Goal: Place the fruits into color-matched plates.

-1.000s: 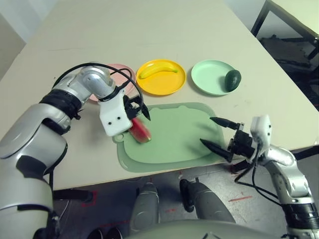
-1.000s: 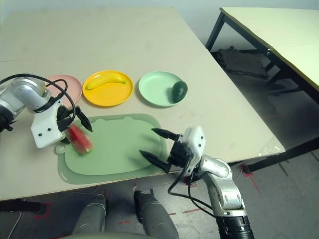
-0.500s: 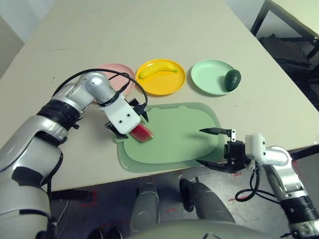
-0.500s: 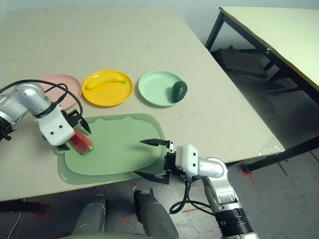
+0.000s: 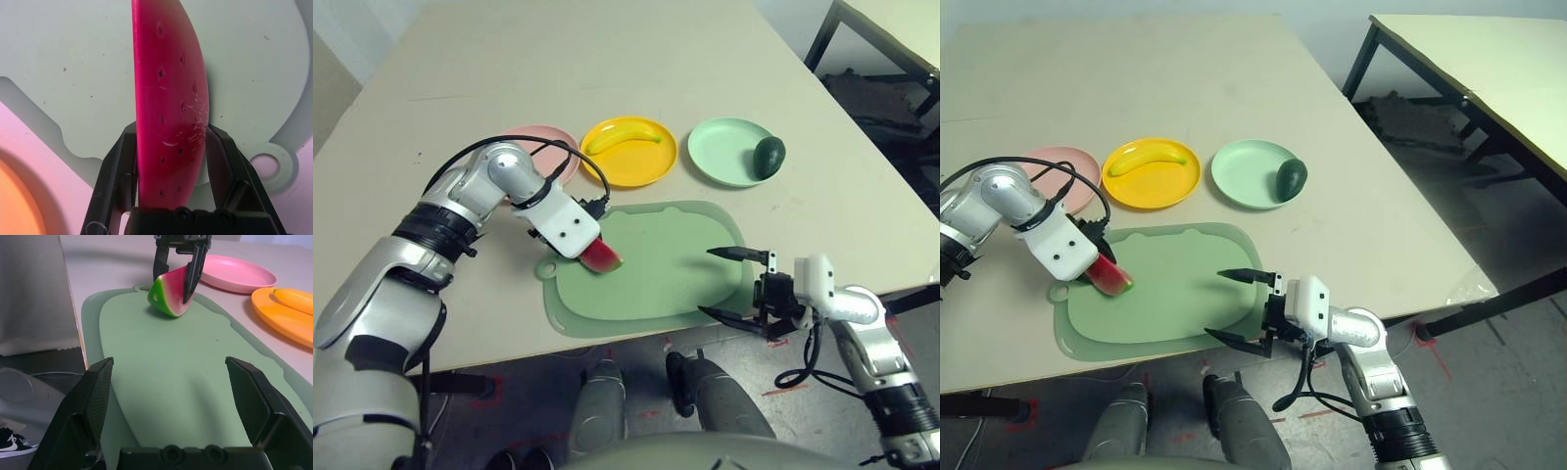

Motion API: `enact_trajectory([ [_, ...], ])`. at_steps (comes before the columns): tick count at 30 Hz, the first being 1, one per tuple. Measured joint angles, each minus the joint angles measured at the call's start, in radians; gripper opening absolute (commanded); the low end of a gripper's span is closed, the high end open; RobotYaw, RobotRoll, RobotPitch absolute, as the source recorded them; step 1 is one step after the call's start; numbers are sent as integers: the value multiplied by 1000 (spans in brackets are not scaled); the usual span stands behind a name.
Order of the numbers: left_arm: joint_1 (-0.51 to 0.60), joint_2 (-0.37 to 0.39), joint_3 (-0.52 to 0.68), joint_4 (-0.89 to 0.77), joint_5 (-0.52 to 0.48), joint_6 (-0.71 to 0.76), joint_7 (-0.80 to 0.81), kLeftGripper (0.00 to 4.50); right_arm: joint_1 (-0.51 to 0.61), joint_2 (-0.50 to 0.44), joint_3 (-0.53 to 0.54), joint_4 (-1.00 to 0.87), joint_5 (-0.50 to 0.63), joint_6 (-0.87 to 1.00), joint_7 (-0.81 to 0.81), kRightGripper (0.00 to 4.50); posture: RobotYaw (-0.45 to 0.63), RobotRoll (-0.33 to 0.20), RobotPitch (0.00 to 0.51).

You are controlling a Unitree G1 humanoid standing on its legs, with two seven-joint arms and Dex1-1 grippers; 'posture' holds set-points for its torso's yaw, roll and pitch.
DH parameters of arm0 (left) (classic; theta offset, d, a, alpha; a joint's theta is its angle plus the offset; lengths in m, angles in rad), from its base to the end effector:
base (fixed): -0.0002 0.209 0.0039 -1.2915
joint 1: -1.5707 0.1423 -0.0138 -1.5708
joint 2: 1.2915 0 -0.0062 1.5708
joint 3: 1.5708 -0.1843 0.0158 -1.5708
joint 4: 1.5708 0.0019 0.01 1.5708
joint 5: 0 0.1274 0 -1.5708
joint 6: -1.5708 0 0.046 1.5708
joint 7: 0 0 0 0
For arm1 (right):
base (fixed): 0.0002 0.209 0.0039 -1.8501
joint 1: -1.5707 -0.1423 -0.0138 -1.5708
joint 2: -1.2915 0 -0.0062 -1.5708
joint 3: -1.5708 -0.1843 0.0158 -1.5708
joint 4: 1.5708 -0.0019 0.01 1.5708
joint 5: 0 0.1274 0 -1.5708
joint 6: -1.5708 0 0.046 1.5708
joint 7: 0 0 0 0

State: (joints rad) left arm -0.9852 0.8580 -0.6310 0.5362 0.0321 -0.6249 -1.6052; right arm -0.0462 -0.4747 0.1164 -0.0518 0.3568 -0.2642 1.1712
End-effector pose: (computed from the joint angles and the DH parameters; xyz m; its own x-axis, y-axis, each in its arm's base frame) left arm 0.3085 0.2082 0.2267 0.0269 -0.3952 -0.9182 0.6526 -0.6888 0.3156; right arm 0.1991 -0.2093 0.0842 0.2425 0.9701 0.0041 -0.9194 0.2312 -0.3182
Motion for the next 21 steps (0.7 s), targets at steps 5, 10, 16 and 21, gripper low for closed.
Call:
enact_trajectory([
  [5,-103,5,64,140,26,-14,4,2088,5,19,3,-58,29,66,-58,4500,-24,0,167],
  [10,-176,39,114,316,94,-55,22,2088,16,82,-20,-110,75,205,-211,4500,-17,0,169],
  [16,-236,97,146,463,194,-89,86,2088,56,118,-26,-212,100,306,-329,4500,-10,0,164],
  [21,-291,136,146,574,308,-102,223,2088,64,130,-23,-290,103,359,-399,4500,-13,0,165],
])
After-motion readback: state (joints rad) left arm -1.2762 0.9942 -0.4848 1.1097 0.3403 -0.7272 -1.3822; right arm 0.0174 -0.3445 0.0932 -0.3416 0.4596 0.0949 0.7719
